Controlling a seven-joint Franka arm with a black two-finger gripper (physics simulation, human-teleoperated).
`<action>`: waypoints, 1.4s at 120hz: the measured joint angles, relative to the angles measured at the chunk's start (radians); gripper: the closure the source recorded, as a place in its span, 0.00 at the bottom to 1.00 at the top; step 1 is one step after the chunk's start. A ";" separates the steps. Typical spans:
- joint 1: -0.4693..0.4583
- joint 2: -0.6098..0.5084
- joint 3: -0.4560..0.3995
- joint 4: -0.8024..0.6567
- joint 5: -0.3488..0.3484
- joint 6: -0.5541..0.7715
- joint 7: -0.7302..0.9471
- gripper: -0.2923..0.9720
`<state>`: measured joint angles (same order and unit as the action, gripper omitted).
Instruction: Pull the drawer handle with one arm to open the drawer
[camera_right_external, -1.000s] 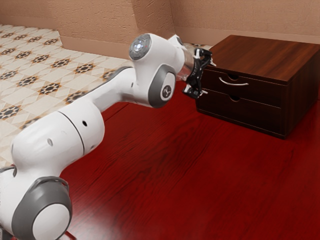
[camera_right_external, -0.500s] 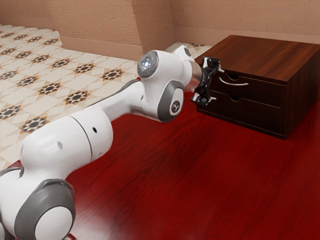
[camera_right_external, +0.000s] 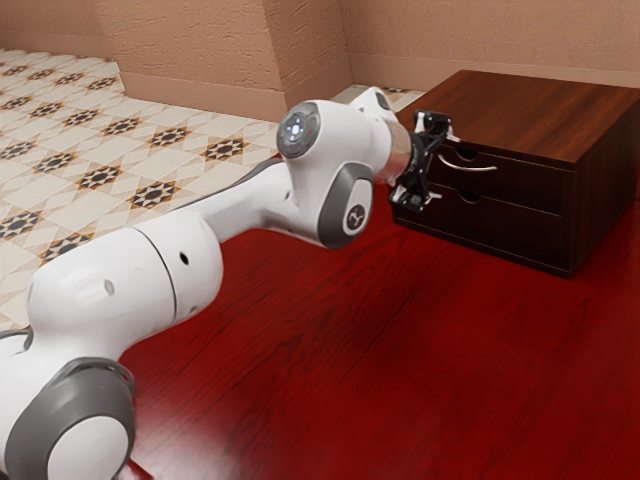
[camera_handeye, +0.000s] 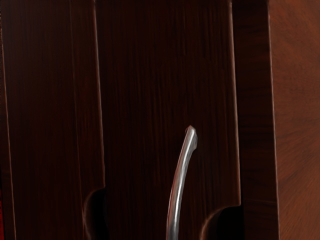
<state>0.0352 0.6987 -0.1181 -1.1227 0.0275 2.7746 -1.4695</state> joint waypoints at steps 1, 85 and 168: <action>0.000 0.000 0.000 0.000 0.000 0.000 0.000 0.23; 0.000 0.019 0.006 0.010 0.025 0.005 0.019 0.49; 0.000 0.032 0.003 0.025 0.022 0.002 0.033 0.68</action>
<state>0.0347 0.7311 -0.1150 -1.0979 0.0491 2.7770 -1.4364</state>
